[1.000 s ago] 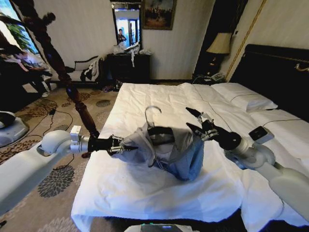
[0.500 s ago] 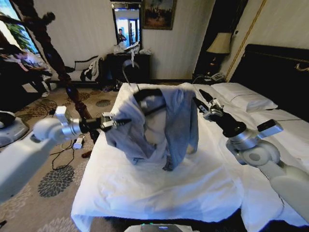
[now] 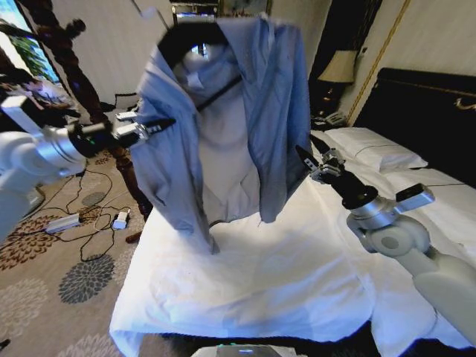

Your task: Pick up the clothes from the bed and hang them on the clothes hanger.

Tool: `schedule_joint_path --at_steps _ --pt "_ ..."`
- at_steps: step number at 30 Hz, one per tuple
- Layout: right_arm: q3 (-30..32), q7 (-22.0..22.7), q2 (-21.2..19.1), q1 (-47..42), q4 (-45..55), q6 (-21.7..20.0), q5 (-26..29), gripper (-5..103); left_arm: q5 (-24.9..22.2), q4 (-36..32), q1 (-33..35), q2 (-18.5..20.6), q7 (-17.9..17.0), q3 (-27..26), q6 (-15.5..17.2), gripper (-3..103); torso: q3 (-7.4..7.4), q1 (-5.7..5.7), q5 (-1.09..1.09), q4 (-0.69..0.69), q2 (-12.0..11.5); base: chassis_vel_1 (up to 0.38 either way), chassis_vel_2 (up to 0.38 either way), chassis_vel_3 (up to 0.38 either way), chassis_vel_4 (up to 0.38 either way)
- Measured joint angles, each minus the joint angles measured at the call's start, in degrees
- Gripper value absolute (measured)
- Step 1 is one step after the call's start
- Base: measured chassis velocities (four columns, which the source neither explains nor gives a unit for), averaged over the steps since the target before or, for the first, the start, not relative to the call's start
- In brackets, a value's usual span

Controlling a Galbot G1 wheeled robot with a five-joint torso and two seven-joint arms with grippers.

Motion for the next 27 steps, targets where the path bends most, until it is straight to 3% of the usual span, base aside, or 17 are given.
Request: schedule_joint_path --at_steps 4,6,15,26,27 --pt "-0.21 0.26 0.02 0.30 1.08 -0.49 -0.75 100 1.40 -2.52 4.28 2.94 -0.05 0.51 0.09 18 -0.01 0.00 -0.01 0.02 0.00 0.000 0.000 0.000 0.000" --pt "-1.05 3.31 0.23 0.26 2.01 -1.77 -2.22 100 2.74 -4.34 6.28 3.91 -0.01 1.59 0.12 18 0.00 -0.01 -0.01 0.00 0.00 0.000 0.000 0.000 0.000" --pt "-3.58 8.69 1.88 -2.50 2.73 -5.49 -7.40 100 4.37 -8.01 8.54 5.14 -0.81 4.13 0.31 18 0.00 0.00 0.01 0.00 0.00 0.000 0.000 0.000 0.000" --pt "-3.84 8.04 2.49 -3.69 3.67 -5.73 -7.65 102 5.43 -9.98 9.12 5.60 -2.68 5.27 0.34 18 0.00 0.00 0.01 0.00 0.00 0.000 0.000 0.000 0.000" --pt "-3.84 7.42 2.80 -3.99 3.76 -5.38 -7.93 98 5.69 -10.14 9.28 5.62 -2.89 5.32 0.34 18 0.00 0.00 0.01 0.00 0.00 0.000 0.000 0.000 0.000"
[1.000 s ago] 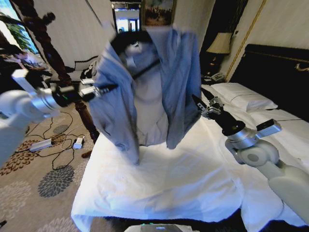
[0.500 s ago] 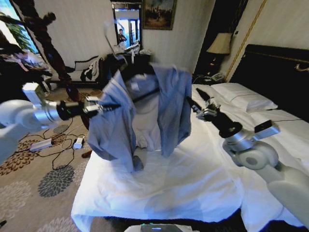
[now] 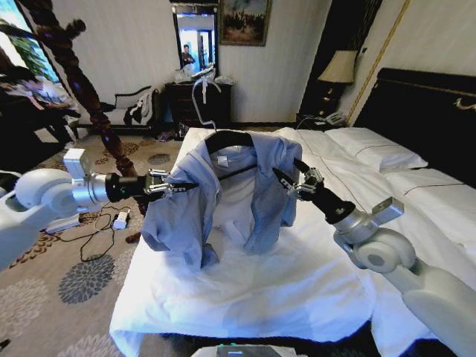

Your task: Pick up the clothes from the bed and hang them on the clothes hanger.

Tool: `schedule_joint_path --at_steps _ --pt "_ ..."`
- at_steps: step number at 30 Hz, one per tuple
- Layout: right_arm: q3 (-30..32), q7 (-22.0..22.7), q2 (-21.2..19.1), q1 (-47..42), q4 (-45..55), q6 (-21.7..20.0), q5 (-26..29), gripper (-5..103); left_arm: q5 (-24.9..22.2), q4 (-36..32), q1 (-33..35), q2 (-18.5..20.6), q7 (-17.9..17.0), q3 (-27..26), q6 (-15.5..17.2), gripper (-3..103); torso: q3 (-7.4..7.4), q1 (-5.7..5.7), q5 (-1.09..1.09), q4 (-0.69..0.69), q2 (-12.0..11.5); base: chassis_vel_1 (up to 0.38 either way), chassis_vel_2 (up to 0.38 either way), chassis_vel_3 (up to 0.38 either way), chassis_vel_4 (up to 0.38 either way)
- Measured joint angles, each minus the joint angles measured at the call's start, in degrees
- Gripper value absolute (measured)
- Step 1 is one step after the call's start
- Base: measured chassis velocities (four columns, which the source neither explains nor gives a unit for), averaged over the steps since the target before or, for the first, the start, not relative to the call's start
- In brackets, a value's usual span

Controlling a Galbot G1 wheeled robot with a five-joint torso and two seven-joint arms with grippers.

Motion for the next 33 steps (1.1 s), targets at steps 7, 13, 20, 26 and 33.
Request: schedule_joint_path --at_steps 7,13,20,26,33 --pt "0.01 -2.52 0.68 -0.36 0.13 1.10 -0.08 100 0.40 0.01 0.19 -0.04 -0.29 0.27 0.01 18 0.00 0.00 0.00 0.00 0.00 0.000 0.000 0.000 0.000" --pt "-0.69 -5.28 1.37 -0.73 -0.19 1.35 -0.55 95 0.56 0.55 0.10 -0.78 -0.36 0.36 0.01 18 0.00 0.00 -0.01 0.00 0.00 0.000 0.000 0.000 0.000" --pt "-1.70 -8.34 2.31 -1.43 -0.84 2.36 -1.53 73 1.69 1.09 0.23 -1.92 -0.25 0.61 -0.06 18 0.00 0.00 -0.01 0.00 0.00 0.000 0.000 0.000 0.000" --pt "-1.61 -10.62 2.09 -1.57 -0.85 3.04 -0.37 86 2.26 1.80 0.20 -3.13 -0.13 0.64 -0.13 18 0.00 0.00 0.00 0.00 0.00 0.000 0.000 0.000 0.000" --pt "-1.93 -13.15 2.26 -1.85 -0.95 3.34 -0.12 92 2.87 2.82 -0.12 -4.20 0.16 0.84 -0.23 18 0.00 0.00 0.00 0.00 0.00 0.000 0.000 0.000 0.000"
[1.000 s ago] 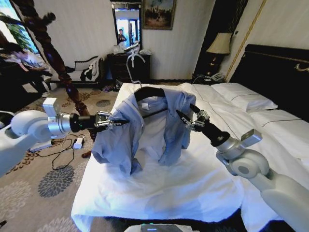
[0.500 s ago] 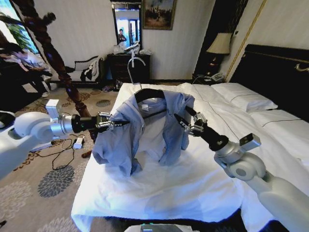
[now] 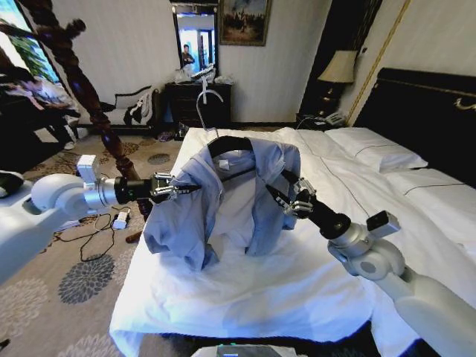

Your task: Pick up the clothes from the bed and hang them on the clothes hanger.

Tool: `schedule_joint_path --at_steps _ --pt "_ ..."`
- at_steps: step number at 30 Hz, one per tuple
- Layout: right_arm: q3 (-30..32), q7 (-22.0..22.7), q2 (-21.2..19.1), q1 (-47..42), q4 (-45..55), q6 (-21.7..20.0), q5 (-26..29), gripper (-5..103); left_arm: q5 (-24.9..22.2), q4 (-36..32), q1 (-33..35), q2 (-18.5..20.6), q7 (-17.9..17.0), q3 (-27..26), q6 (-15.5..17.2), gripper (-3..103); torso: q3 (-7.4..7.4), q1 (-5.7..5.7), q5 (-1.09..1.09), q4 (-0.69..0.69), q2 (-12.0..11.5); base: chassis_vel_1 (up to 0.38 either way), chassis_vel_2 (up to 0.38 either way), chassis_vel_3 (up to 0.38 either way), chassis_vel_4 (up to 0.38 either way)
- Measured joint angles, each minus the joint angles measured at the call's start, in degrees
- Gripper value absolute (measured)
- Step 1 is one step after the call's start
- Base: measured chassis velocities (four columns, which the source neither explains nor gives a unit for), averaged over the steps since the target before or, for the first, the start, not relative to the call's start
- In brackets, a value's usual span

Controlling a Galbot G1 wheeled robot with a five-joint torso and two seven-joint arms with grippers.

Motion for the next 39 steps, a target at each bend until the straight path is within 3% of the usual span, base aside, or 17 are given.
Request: schedule_joint_path --at_steps 10,14,16,20,23,25,29,32,39 --pt "-0.83 2.38 -0.59 2.13 -1.31 -2.50 0.21 91 0.63 0.36 -0.57 -1.31 0.26 1.12 -0.07 18 0.00 0.00 0.00 0.00 0.00 0.000 0.000 0.000 0.000" --pt "-0.84 2.54 -1.00 2.81 -2.26 -3.32 0.82 70 0.98 0.31 -0.74 -2.08 0.31 1.50 -0.10 18 0.00 0.00 0.00 0.00 0.00 0.000 0.000 0.000 0.000" --pt "-0.83 2.44 -1.03 2.96 -2.35 -3.38 1.06 70 1.10 0.34 -0.76 -2.28 0.32 1.56 -0.11 18 0.00 0.01 0.01 0.00 0.00 0.000 0.000 0.000 0.000" --pt "-0.80 1.77 -1.17 3.26 -2.40 -3.65 1.66 48 1.54 0.64 -0.79 -2.89 0.33 1.76 -0.14 18 0.00 0.01 0.00 0.00 0.00 0.000 0.000 0.000 0.000" --pt "-0.79 1.61 -1.31 3.30 -2.41 -3.73 1.73 42 1.60 0.66 -0.81 -3.00 0.32 1.85 -0.15 18 0.00 0.01 0.00 0.00 0.00 0.000 0.000 0.000 0.000" --pt "-0.72 1.43 -1.60 3.39 -2.45 -3.97 1.87 31 1.69 0.70 -0.86 -3.12 0.32 1.90 -0.17 18 0.00 0.01 0.00 0.00 0.00 0.000 0.000 0.000 0.000" --pt "-0.67 1.16 -2.06 3.70 -2.54 -4.38 2.02 21 1.70 0.77 -0.97 -3.19 0.28 1.90 -0.19 18 0.00 0.01 0.00 0.00 0.00 0.000 0.000 0.000 0.000" --pt "-0.70 0.49 -2.61 4.22 -2.57 -4.73 2.44 4 1.70 0.95 -1.10 -3.41 0.18 1.91 -0.21 18 0.00 0.01 0.00 0.00 0.00 0.000 0.000 0.000 0.000" --pt "-2.36 -2.79 -3.85 7.85 -2.45 -4.84 5.98 0 2.01 2.33 -1.77 -5.25 0.11 2.45 -0.23 18 0.00 0.01 -0.01 0.00 0.00 0.000 0.000 0.000 0.000"
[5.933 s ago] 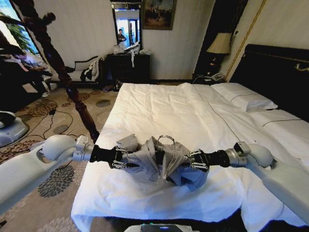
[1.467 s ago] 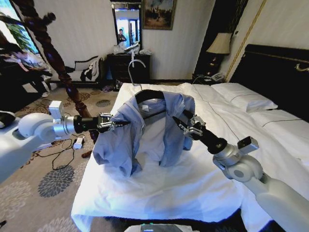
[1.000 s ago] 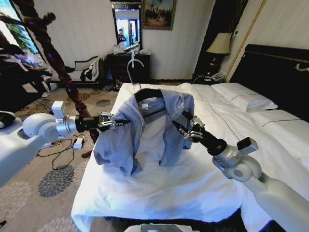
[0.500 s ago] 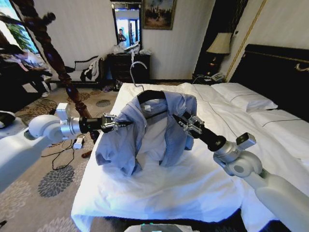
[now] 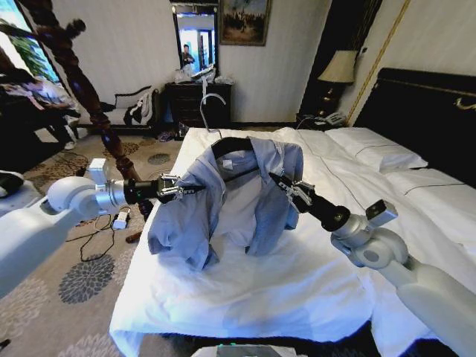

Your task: Pick up the clothes from the bed and hang them on the clothes hanger.

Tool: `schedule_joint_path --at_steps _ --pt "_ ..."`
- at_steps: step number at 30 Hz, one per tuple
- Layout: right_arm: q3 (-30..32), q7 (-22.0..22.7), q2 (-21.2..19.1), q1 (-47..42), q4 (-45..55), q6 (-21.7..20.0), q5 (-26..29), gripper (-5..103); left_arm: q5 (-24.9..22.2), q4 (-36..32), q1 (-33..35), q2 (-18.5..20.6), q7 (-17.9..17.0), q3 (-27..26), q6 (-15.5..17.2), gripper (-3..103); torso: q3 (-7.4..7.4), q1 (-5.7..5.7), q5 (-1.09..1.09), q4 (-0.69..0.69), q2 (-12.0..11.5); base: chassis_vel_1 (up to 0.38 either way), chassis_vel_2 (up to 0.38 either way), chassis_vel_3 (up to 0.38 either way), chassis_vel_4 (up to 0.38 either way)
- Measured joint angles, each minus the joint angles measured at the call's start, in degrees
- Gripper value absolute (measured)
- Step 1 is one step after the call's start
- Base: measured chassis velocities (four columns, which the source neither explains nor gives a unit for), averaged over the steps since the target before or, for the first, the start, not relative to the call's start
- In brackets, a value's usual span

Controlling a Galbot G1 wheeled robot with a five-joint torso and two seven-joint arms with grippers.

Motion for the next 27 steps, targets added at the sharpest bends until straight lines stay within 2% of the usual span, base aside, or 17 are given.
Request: schedule_joint_path --at_steps 6,11,14,23,27 --pt "-4.56 -0.53 0.47 6.80 0.16 -0.18 3.16 0 0.62 1.16 -0.38 -1.49 0.55 0.66 0.00 18 0.00 0.00 0.00 0.01 0.00 0.000 0.000 0.000 0.000" --pt "-7.71 1.01 1.87 11.34 -0.79 -0.49 5.15 0 0.90 1.44 -0.46 -2.73 0.72 1.09 0.02 18 0.00 0.00 0.01 0.00 0.00 0.000 0.000 0.000 0.000" --pt "-10.13 2.57 3.69 15.52 -0.88 -0.93 8.35 0 0.96 1.43 -1.13 -4.03 0.26 2.15 0.15 18 0.00 0.00 0.00 0.01 0.00 0.000 0.000 0.000 0.000" --pt "-14.00 4.70 5.96 18.01 -0.06 -1.78 9.91 0 0.88 2.00 -2.47 -7.33 -1.33 3.53 0.36 18 0.00 -0.01 0.01 0.00 0.00 0.000 0.000 0.000 0.000" --pt "-15.51 3.98 6.74 17.82 0.13 -1.84 10.28 0 1.41 3.16 -2.65 -8.94 -1.78 3.78 0.43 18 0.00 0.00 0.01 0.00 0.00 0.000 0.000 0.000 0.000"
